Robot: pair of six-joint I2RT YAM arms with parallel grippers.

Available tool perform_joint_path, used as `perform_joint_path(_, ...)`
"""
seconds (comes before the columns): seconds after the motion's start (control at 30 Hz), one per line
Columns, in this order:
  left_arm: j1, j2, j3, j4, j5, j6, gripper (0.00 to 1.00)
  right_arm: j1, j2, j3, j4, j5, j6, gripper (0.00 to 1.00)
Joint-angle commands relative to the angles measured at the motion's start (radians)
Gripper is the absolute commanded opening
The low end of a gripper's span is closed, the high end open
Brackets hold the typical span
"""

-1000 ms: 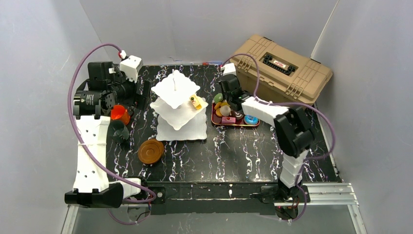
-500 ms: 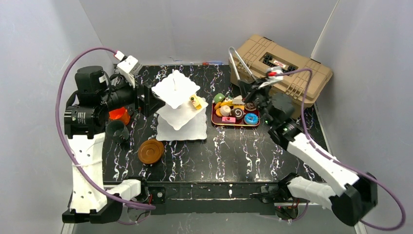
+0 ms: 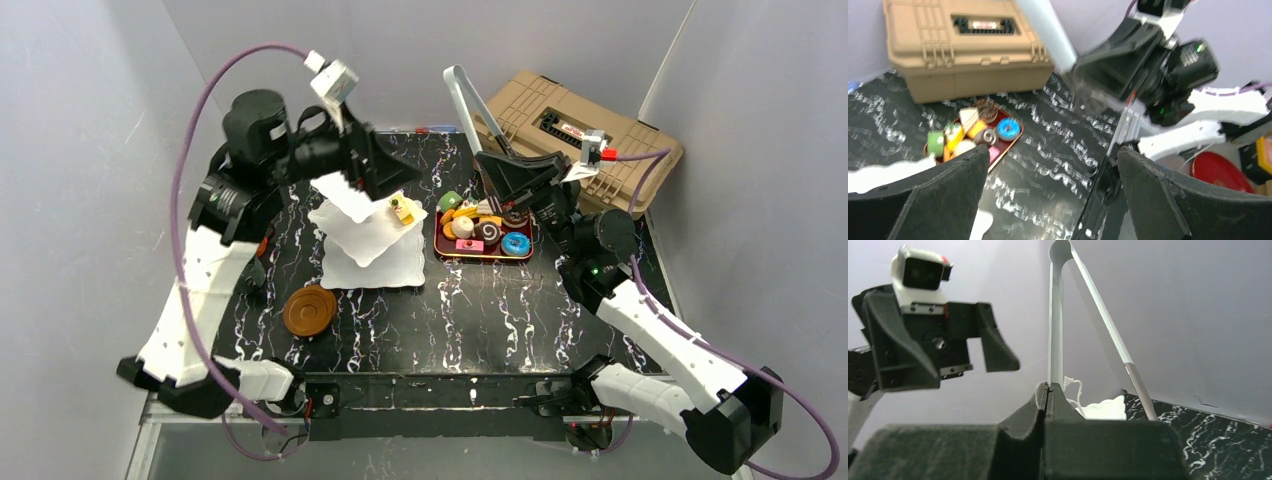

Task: Serve the afternoon tea
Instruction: Pick up the clamp from the tray.

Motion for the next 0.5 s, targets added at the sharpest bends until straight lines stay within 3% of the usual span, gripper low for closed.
perform_joint_path(0.0,-0.071,0.122,0.15,0.128,-0.074,-0.129,0.98,0.004,0.036,0.066,0.177,-0.074,0.096,0.01)
perform_joint_path(0.2,-0.098,0.238,0.242,0.196,-0.132,-0.188,0.96,0.015,0.084,0.097,0.207,-0.075,0.111,0.01)
perform_joint_path(0.47,-0.107,0.293,0.259,0.213,-0.143,-0.207,0.78,0.069,0.129,0.134,0.206,-0.063,0.065,0.01)
